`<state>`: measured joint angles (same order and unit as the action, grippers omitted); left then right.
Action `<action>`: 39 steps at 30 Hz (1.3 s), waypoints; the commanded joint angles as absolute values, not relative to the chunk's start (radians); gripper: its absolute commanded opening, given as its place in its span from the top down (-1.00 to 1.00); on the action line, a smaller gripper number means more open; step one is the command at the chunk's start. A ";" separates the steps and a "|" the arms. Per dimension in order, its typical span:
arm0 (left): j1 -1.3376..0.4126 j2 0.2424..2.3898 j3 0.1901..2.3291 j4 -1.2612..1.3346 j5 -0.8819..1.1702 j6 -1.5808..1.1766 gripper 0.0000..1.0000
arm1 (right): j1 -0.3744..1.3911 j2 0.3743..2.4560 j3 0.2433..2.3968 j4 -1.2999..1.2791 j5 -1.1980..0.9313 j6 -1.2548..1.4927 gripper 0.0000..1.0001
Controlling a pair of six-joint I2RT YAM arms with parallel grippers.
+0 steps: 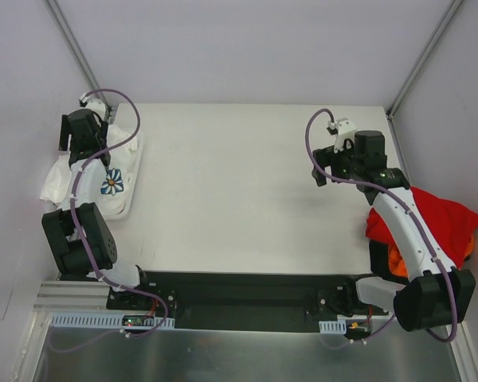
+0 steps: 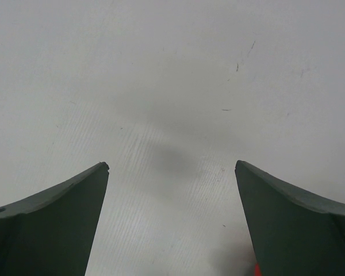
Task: Fold and stack the t-shirts
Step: Grab crumpled tshirt from bin with the left arm
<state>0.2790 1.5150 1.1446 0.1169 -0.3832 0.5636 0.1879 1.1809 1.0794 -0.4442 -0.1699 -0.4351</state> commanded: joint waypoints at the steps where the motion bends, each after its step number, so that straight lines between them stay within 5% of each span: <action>1: 0.307 1.535 1.204 0.071 -0.264 0.423 -0.41 | 0.195 1.209 1.137 -0.466 -0.172 -0.430 -0.93; 15: 0.314 1.486 1.232 -0.063 0.089 0.176 -0.28 | 0.193 1.241 1.138 -0.477 -0.163 -0.449 -0.93; 27: 0.316 1.485 1.247 -0.063 0.063 0.195 0.98 | 0.193 1.267 1.141 -0.488 -0.192 -0.462 -0.93; 35: 0.313 1.381 1.377 -0.101 0.357 0.143 1.00 | 0.193 1.299 1.146 -0.495 -0.207 -0.465 -0.93; 39: 0.310 1.367 1.608 -0.167 0.594 0.019 1.00 | 0.193 1.319 1.152 -0.503 -0.207 -0.466 -0.93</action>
